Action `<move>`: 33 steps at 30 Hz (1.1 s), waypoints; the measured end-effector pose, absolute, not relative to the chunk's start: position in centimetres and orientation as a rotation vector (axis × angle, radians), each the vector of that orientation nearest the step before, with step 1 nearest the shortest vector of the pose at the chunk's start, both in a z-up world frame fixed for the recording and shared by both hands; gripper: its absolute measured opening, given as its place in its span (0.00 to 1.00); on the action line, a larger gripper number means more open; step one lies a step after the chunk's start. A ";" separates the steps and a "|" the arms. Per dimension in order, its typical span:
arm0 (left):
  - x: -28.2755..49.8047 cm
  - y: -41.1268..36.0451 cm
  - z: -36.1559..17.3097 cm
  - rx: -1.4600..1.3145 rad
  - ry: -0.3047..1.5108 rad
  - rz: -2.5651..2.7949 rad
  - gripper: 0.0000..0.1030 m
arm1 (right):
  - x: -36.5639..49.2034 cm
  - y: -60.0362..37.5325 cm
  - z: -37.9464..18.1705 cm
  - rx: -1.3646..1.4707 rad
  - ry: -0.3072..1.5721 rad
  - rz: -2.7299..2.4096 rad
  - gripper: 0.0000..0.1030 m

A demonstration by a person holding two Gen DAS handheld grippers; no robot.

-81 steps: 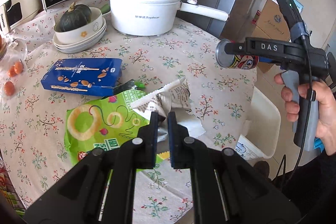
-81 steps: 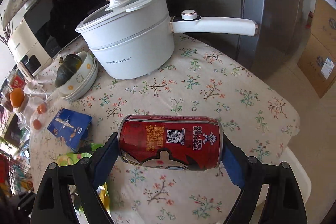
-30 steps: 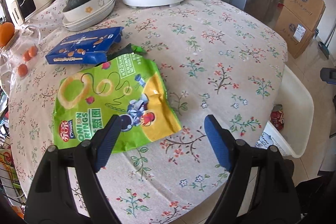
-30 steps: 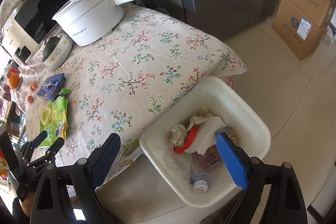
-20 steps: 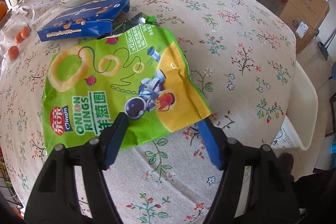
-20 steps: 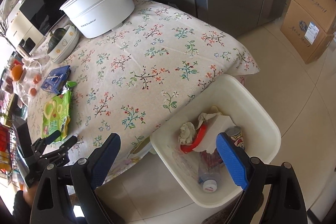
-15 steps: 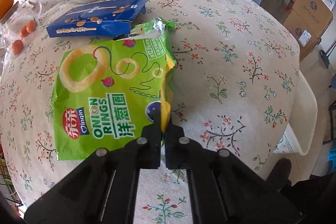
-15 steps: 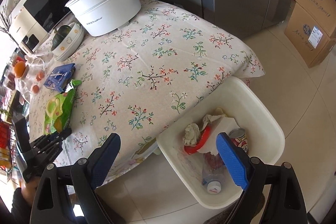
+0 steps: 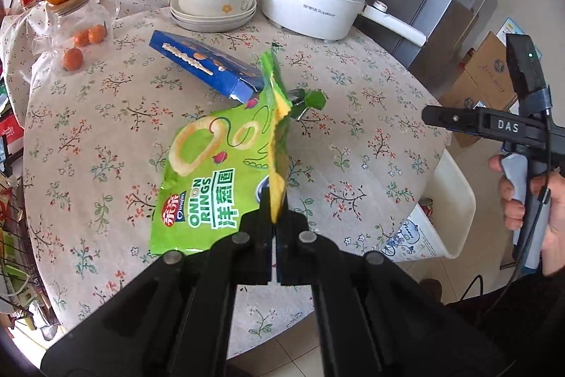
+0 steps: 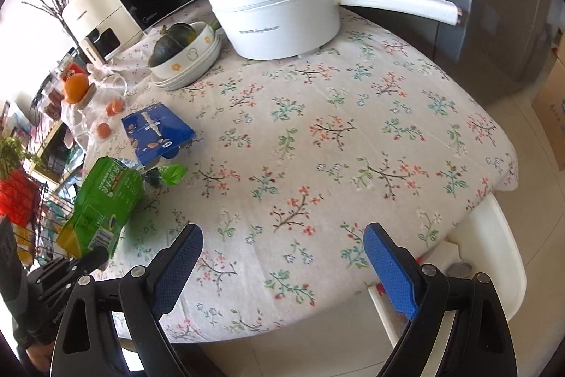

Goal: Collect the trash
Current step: 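Grasp the green snack bag with the left tool while the right tool grasps the blue box, then carry the green bag and blue box to the bin and release them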

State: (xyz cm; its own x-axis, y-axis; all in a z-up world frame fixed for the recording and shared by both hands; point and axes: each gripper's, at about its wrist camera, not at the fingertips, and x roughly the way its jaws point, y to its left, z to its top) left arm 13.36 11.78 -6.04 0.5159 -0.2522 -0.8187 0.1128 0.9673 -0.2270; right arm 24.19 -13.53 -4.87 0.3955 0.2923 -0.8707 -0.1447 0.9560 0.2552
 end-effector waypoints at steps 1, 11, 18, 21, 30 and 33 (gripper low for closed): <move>13.0 12.3 -5.7 -0.166 1.006 -0.223 0.01 | 24.8 -12.2 -4.8 0.128 1.124 0.307 0.91; 8.9 18.9 -1.8 -0.298 0.920 -0.201 0.01 | 30.1 0.1 -5.5 0.036 1.108 0.531 1.00; 8.6 24.3 -1.9 -0.288 0.846 0.047 0.01 | 32.3 7.3 -8.4 0.064 1.152 0.505 1.00; 9.0 25.7 -2.9 -0.268 0.853 0.110 0.01 | 32.3 10.4 -9.3 0.034 1.158 0.498 1.00; 9.1 27.2 -3.6 -0.269 0.865 0.121 0.01 | 32.2 15.2 -13.5 -0.079 1.198 0.379 1.00; 9.2 27.5 -3.7 -0.282 0.864 0.123 0.01 | 32.1 15.5 -15.3 -0.080 1.232 0.355 1.00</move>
